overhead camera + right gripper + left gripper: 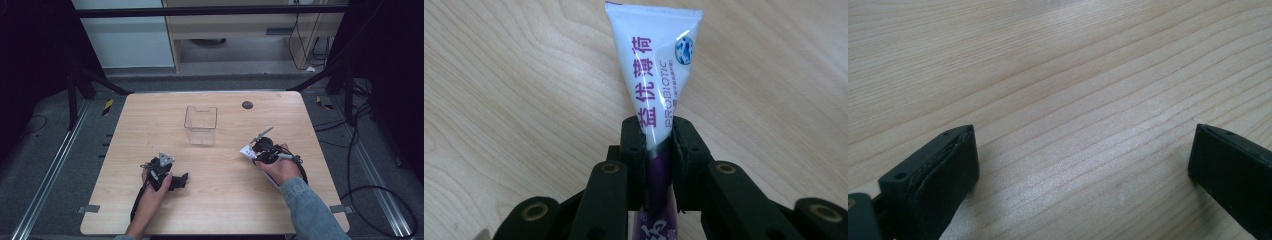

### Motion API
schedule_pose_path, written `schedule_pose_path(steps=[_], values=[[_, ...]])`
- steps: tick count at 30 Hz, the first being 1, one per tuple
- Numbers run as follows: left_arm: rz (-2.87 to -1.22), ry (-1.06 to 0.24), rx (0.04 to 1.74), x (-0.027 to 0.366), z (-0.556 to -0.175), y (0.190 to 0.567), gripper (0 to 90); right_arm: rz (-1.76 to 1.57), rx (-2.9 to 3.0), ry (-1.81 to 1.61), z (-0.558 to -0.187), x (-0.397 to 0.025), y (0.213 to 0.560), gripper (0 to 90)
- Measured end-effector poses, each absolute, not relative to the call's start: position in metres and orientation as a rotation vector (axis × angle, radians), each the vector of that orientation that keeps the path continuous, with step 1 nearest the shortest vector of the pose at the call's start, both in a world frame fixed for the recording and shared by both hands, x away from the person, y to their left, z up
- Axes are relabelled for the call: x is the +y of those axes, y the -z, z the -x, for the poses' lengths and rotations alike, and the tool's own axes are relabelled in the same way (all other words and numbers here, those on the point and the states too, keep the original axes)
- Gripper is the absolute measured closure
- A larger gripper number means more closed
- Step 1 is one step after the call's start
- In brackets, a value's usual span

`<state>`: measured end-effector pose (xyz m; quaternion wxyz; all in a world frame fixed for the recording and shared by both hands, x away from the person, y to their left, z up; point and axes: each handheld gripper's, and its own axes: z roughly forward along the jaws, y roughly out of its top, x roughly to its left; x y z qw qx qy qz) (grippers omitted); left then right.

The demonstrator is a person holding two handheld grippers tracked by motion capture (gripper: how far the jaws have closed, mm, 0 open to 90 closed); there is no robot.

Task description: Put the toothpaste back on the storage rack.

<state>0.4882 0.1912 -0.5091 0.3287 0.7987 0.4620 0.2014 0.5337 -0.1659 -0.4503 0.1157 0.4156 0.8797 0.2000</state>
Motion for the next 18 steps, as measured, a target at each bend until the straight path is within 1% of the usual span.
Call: schedule_pose_path(steps=[6, 7, 18], values=[[-2.091, -0.527, 1.209, 0.191, -0.488, 0.509, 0.0, -1.225, 2.510, -0.657, -0.525, -0.183, 0.432, 78.0], [-2.091, -0.527, 1.209, 0.191, -0.488, 0.509, 0.0, -1.229, 2.481, -0.688, -0.523, -0.191, 0.424, 78.1], [-2.092, -0.525, 1.205, 0.191, -0.489, 0.509, 0.0, -1.268, 2.361, -0.789, -0.520, -0.213, 0.392, 78.1]])
